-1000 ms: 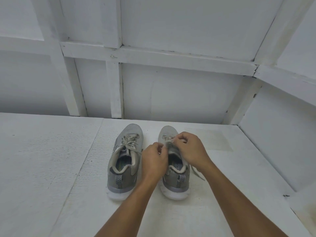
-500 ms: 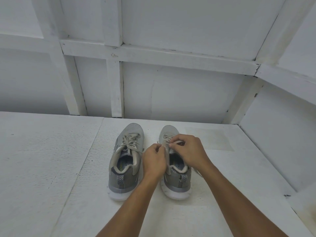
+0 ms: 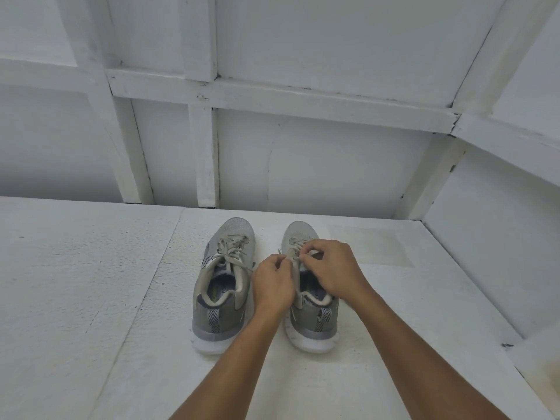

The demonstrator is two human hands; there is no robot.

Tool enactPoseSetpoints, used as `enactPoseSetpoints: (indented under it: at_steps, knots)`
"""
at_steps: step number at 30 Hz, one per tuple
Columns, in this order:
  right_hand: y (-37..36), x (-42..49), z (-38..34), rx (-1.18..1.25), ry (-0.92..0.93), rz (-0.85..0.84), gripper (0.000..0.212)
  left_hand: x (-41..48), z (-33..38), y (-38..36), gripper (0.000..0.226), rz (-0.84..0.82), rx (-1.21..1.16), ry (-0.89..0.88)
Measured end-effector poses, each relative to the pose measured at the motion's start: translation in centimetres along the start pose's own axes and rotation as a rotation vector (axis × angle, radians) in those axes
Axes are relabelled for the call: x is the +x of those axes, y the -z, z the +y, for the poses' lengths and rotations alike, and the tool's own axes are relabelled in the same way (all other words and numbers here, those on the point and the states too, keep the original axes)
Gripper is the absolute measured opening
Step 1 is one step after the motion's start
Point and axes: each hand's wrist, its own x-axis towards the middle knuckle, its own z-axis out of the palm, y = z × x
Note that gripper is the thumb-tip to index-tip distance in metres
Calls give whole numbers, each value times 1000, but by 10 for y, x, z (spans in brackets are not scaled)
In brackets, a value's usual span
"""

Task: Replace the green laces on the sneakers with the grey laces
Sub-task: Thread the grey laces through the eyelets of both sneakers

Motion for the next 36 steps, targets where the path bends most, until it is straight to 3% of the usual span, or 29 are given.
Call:
enactPoseSetpoints:
  at_steps: [19,26,30,33,36]
  knots:
    - [-8,4,-5,-72,-18,-35,11,2,-4,-2,23,-2,25,-13]
    - [-3,3,-6,-83,-4,-30,7,5,-12,-2,21,-88,-195,49]
    - [0,1,-4,-97,27,-34,6,14,-14,-5,16,-105,-175,36]
    - [2,0,2,-142,104,-3,20,19,-11,-5,18,-25,-150,-2]
    - [14,-3,10,-80,106,43,35,16,9,1,20,130,-291,-57]
